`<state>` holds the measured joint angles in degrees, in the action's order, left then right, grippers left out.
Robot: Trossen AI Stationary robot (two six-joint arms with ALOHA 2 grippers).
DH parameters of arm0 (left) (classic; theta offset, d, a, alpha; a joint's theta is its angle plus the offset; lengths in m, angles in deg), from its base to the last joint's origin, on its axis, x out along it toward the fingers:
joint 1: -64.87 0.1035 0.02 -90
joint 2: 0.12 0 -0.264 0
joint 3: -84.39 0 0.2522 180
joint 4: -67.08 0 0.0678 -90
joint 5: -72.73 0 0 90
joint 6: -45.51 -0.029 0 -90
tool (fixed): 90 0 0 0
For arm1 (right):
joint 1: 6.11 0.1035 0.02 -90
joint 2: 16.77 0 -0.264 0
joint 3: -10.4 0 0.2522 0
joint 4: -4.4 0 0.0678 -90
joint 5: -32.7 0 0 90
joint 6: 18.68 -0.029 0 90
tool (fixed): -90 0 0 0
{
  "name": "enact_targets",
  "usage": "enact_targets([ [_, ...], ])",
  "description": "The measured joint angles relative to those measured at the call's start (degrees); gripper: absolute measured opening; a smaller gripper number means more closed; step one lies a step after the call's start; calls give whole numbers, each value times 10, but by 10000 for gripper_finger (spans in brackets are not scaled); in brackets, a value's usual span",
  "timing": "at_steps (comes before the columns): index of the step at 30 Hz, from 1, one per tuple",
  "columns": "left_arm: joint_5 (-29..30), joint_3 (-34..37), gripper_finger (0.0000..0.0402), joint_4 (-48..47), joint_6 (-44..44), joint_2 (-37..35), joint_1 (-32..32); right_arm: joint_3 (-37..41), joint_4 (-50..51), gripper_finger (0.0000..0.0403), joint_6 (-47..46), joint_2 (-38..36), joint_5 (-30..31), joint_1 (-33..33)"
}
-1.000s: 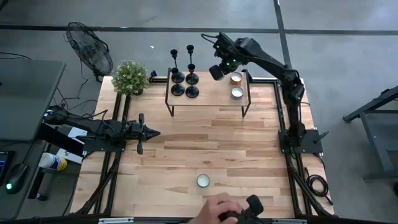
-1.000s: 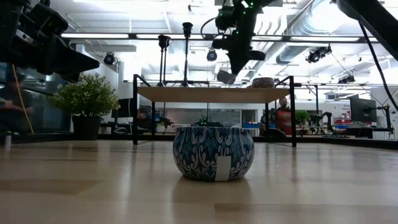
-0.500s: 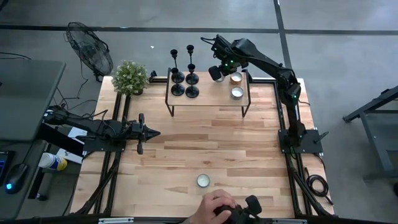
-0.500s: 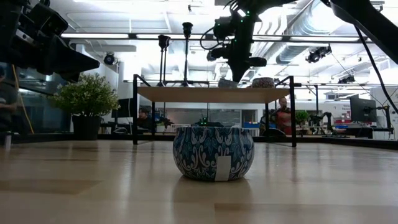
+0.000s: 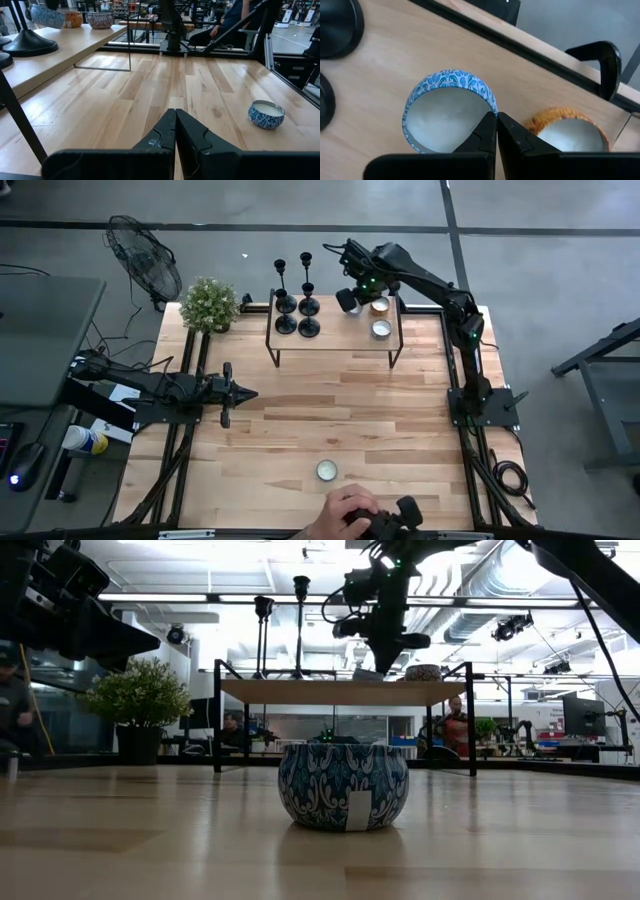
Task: Pick & Place candle stick holders
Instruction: Put the light blue scented candle on the shelf
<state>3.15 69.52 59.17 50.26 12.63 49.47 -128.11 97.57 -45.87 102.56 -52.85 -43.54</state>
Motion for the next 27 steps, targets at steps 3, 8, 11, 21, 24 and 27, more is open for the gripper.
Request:
enact_targets([
  [3, 0, 0, 0, 0, 0, 0, 0, 0, -3, 0, -4, 0, 1, -1],
  [8, 0, 0, 0, 0, 0, 0, 0, 0, 4, 0, 0, 0, 1, -1],
  [11, 0, 0, 0, 0, 0, 0, 0, 0, 7, 0, 1, 0, 1, -2],
  [21, 0, 0, 0, 0, 0, 0, 0, 0, 11, 0, 2, 0, -1, -4],
  [24, 0, 0, 0, 0, 0, 0, 0, 0, 14, 2, 2, 0, -5, -4],
  [27, 0, 0, 0, 0, 0, 0, 0, 0, 15, 11, 2, 0, -5, -4],
])
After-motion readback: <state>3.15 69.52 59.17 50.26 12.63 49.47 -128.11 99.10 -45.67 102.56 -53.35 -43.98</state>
